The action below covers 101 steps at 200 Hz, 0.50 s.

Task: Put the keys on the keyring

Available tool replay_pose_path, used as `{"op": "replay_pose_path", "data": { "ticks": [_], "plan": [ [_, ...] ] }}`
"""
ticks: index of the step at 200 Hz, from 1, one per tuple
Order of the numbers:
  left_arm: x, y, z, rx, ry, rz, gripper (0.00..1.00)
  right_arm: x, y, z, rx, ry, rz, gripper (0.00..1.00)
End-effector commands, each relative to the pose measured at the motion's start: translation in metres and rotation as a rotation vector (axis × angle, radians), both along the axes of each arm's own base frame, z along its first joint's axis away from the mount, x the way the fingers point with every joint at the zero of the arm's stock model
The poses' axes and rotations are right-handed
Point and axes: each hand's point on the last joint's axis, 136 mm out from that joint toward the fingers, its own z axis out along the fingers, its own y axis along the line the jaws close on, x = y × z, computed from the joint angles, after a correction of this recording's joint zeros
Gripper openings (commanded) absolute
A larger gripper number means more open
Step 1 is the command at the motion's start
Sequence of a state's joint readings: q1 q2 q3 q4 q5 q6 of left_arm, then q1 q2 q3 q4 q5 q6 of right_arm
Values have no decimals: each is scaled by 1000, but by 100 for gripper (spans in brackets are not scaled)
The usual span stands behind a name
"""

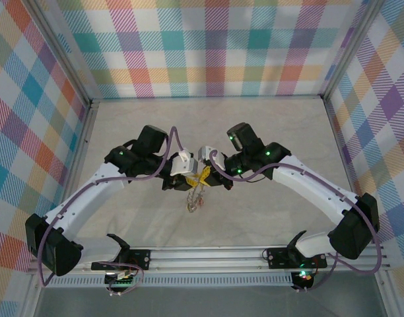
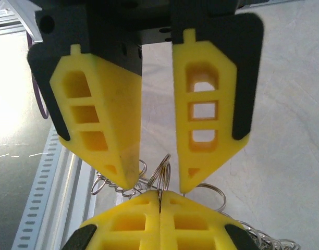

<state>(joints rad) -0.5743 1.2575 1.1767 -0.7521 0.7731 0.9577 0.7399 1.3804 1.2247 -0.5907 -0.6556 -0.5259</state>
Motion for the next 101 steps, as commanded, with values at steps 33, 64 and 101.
{"op": "replay_pose_path", "data": {
  "ticks": [33,64,101],
  "plan": [
    [6,0,-10,50,-37,22,3,-3,5,13,61,4,32,0],
    [5,0,-8,48,-63,8,0,-6,2,9,48,-5,45,0],
    [2,1,-1,22,-82,2,0,-7,-8,-3,4,-37,33,14]
  ]
}}
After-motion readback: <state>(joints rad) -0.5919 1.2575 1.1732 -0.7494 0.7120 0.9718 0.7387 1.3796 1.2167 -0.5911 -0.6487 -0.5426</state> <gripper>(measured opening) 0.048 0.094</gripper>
